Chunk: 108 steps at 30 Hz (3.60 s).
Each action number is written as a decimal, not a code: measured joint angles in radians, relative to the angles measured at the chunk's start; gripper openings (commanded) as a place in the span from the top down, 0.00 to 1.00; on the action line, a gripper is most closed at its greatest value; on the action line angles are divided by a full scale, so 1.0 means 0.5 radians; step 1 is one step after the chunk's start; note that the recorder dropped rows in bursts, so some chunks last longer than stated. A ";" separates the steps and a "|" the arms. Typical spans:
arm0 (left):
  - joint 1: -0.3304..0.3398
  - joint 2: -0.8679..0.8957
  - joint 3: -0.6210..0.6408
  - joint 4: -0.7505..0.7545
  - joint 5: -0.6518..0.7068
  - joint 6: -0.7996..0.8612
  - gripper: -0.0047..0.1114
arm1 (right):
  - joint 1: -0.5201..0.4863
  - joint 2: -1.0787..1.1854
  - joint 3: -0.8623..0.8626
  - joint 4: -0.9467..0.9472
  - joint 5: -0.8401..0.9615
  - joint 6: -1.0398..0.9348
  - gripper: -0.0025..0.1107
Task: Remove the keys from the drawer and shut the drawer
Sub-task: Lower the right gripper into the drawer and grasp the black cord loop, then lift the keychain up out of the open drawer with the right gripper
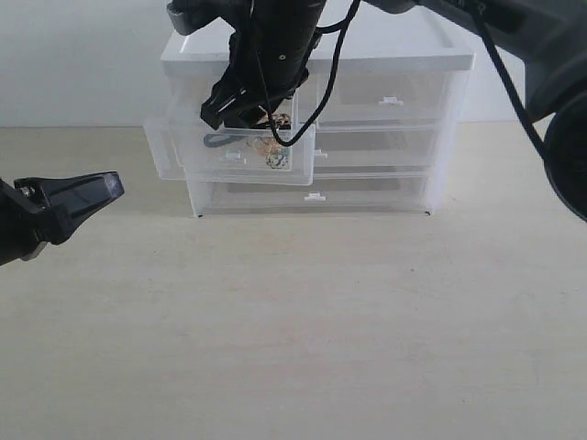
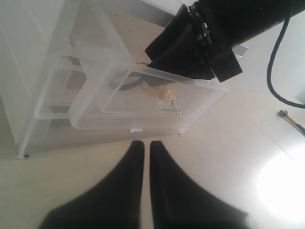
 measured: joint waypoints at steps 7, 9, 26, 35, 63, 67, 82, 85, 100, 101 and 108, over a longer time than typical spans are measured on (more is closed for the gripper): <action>0.000 0.000 0.000 0.000 0.000 0.000 0.92 | 0.000 0.007 -0.004 0.000 -0.005 -0.025 0.49; 0.000 0.000 0.000 0.000 0.000 0.000 0.92 | 0.000 0.007 -0.004 0.000 -0.009 -0.056 0.49; 0.000 0.000 0.000 0.000 0.000 0.000 0.92 | 0.000 0.034 -0.004 -0.009 0.018 -0.220 0.69; 0.000 0.000 0.000 0.000 0.000 0.000 0.92 | 0.000 0.034 -0.004 -0.027 0.021 -0.250 0.61; 0.000 0.000 0.000 0.000 0.000 0.000 0.92 | 0.000 -0.065 0.003 -0.075 -0.025 -0.189 0.98; 0.000 0.000 0.000 0.000 0.000 0.000 0.92 | 0.000 -0.139 0.003 -0.075 -0.049 -0.156 0.98; 0.000 0.000 0.000 0.000 0.000 0.000 0.92 | 0.000 -0.392 0.020 0.094 -0.199 -0.152 0.98; 0.000 0.000 0.000 0.000 0.000 0.000 0.92 | 0.000 -0.441 0.020 0.112 -0.202 -0.143 0.98; 0.000 0.000 0.000 0.000 0.000 0.000 0.92 | 0.000 -0.743 0.020 0.220 0.012 -0.135 0.98; 0.000 0.000 0.000 0.000 0.000 0.000 0.92 | 0.000 -0.761 0.020 0.220 0.047 -0.135 0.98; 0.000 0.000 0.000 0.000 0.000 0.000 0.92 | 0.000 -0.859 0.020 0.269 0.144 -0.086 0.98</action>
